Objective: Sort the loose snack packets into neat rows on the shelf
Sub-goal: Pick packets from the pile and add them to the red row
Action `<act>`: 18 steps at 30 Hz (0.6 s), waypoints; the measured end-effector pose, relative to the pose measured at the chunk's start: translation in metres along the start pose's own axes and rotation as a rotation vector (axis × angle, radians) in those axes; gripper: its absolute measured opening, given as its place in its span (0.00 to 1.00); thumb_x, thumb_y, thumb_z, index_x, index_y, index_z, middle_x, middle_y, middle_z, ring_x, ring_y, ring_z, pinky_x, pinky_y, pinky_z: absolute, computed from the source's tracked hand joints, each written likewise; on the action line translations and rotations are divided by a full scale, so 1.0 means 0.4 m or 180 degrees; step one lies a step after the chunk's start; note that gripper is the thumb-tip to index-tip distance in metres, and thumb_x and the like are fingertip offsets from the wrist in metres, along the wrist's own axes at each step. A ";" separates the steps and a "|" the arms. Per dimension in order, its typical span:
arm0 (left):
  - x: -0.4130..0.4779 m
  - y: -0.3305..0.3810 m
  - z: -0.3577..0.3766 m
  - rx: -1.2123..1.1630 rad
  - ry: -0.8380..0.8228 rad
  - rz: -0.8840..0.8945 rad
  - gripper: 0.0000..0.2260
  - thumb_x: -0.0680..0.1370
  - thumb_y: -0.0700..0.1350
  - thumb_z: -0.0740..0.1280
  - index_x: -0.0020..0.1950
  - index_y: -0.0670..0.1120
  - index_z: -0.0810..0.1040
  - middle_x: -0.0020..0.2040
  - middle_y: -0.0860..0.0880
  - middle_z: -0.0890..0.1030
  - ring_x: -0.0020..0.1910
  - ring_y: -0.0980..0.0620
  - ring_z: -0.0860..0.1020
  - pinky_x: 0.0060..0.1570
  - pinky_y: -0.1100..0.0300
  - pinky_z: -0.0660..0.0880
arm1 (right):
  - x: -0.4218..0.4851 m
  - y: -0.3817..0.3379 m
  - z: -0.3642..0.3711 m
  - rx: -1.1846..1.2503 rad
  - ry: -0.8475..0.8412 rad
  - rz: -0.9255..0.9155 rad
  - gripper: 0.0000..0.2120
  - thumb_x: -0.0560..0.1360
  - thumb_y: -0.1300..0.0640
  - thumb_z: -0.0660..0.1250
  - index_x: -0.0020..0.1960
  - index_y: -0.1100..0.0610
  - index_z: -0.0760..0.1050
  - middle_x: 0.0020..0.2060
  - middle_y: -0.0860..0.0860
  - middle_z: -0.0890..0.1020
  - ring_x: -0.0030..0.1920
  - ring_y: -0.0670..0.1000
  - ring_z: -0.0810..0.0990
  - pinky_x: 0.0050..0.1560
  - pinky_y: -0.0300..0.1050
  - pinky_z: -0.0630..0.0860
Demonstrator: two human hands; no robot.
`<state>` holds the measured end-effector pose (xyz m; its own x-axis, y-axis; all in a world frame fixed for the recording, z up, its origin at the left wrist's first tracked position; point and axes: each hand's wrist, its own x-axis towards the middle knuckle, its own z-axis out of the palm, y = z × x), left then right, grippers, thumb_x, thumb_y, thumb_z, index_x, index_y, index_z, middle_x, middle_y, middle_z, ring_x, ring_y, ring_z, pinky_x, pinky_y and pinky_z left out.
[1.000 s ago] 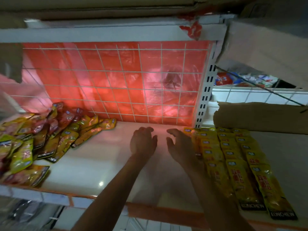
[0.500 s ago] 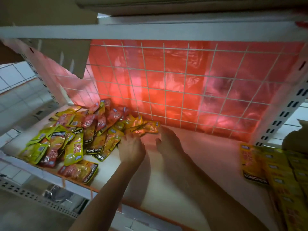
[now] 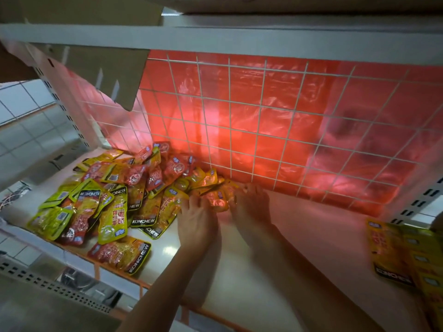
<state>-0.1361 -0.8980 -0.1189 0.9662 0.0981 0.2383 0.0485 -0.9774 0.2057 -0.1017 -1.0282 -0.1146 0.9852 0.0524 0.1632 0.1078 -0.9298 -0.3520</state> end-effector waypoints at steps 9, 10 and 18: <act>-0.034 0.023 -0.013 -0.0156 -0.0308 0.0326 0.12 0.75 0.53 0.65 0.52 0.46 0.75 0.49 0.45 0.80 0.52 0.40 0.74 0.44 0.52 0.70 | -0.051 0.055 -0.045 -0.0054 -0.0176 0.0162 0.12 0.77 0.56 0.61 0.60 0.53 0.71 0.57 0.54 0.76 0.60 0.57 0.73 0.57 0.49 0.69; -0.039 0.030 -0.018 -0.0147 -0.0358 0.0375 0.13 0.76 0.54 0.63 0.54 0.47 0.75 0.52 0.46 0.79 0.53 0.41 0.73 0.45 0.53 0.70 | -0.059 0.065 -0.048 0.0023 -0.0179 0.0219 0.13 0.76 0.57 0.61 0.61 0.53 0.70 0.57 0.54 0.76 0.59 0.57 0.73 0.56 0.48 0.69; -0.074 0.110 -0.033 -0.0237 -0.0723 0.0735 0.35 0.64 0.70 0.48 0.54 0.47 0.77 0.52 0.45 0.76 0.52 0.41 0.72 0.48 0.53 0.72 | -0.119 0.135 -0.105 0.1799 0.0237 0.0831 0.19 0.69 0.63 0.71 0.59 0.59 0.74 0.45 0.53 0.80 0.48 0.54 0.79 0.47 0.46 0.73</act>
<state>-0.1661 -0.9416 -0.1044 0.9817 -0.1769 0.0708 -0.1889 -0.9518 0.2417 -0.1483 -1.0961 -0.1027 0.9788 -0.1948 0.0626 -0.0613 -0.5710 -0.8186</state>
